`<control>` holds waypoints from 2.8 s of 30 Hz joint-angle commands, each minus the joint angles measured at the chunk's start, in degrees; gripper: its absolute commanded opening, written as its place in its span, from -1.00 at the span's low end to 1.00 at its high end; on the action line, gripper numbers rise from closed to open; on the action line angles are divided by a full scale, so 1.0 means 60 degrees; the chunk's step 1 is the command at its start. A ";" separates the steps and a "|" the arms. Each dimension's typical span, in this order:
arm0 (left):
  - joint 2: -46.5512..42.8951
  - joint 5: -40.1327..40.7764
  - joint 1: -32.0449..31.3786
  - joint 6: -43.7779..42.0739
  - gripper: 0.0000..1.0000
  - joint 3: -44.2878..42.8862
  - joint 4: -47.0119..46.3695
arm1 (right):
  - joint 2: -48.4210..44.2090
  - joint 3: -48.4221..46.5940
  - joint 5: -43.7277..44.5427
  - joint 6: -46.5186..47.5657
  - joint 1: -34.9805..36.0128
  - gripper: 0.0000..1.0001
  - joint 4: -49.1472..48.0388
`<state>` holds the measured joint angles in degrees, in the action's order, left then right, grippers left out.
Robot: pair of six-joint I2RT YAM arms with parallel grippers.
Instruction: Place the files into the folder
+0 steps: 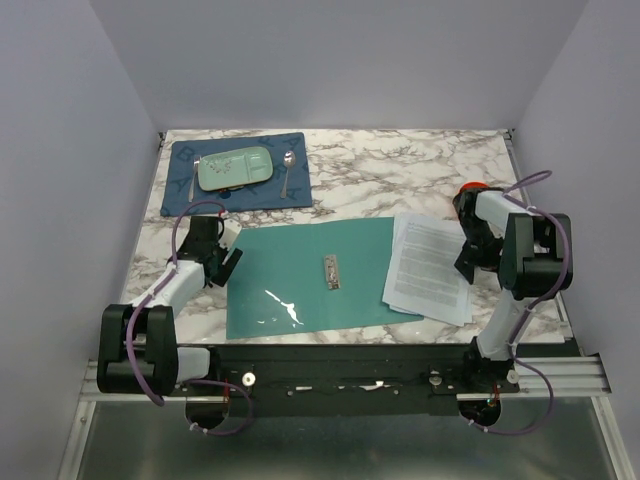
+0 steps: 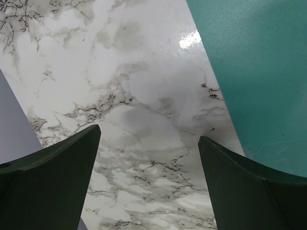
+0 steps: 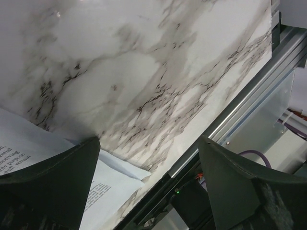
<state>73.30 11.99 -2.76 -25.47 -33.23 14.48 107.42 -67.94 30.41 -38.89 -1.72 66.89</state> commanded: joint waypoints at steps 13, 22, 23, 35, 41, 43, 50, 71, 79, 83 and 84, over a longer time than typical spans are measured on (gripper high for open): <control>0.0528 -0.0387 -0.0198 0.0364 0.98 -0.0540 0.0677 | -0.0718 -0.0160 -0.1260 0.0856 0.1927 0.86 -0.1392; -0.0101 -0.0358 -0.0198 0.0145 0.98 -0.0730 0.1365 | -0.2156 -0.0350 -0.2767 0.1792 0.1356 0.70 -0.3398; -0.0145 -0.0314 -0.0198 0.0130 0.98 -0.0745 0.1380 | -0.2069 -0.0438 -0.2929 0.1824 0.1312 0.68 -0.3603; -0.0322 -0.0211 -0.0169 0.0144 0.98 -0.0833 0.1703 | -0.0648 -0.0644 -0.4834 0.2088 0.0711 0.35 -0.4557; -0.0088 -0.0211 -0.0169 0.0173 0.98 -0.0950 0.1674 | -0.1114 -0.0030 -0.5025 0.2102 0.0652 0.34 -0.4600; -0.0014 -0.0211 -0.0169 0.0173 0.98 -0.0965 0.1644 | -0.1495 0.0234 -0.5318 0.2088 0.0652 0.35 -0.4616; -0.0116 -0.0167 -0.0154 0.0086 0.98 -0.0907 0.1630 | -0.2126 0.1084 -0.5523 0.2059 0.0652 0.35 -0.4733; -0.0497 -0.0167 -0.0096 -0.0046 0.98 -0.0848 0.1732 | -0.1804 0.1011 -0.5230 0.1941 0.0652 0.34 -0.4308; -0.0571 -0.0182 -0.0081 -0.0002 0.98 -0.0863 0.1761 | -0.1731 0.1186 -0.4733 0.2175 0.0652 0.39 -0.4205; -0.0600 -0.0196 -0.0081 0.0012 0.98 -0.0833 0.1747 | -0.1541 0.1333 -0.4644 0.2264 0.0652 0.36 -0.4395; -0.0629 -0.0211 -0.0081 0.0012 0.98 -0.0833 0.1747 | -0.1497 0.1377 -0.4659 0.2278 0.0652 0.35 -0.4454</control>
<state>71.13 11.05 -3.44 -25.45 -37.80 24.18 96.62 -61.41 0.40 -26.59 2.52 40.16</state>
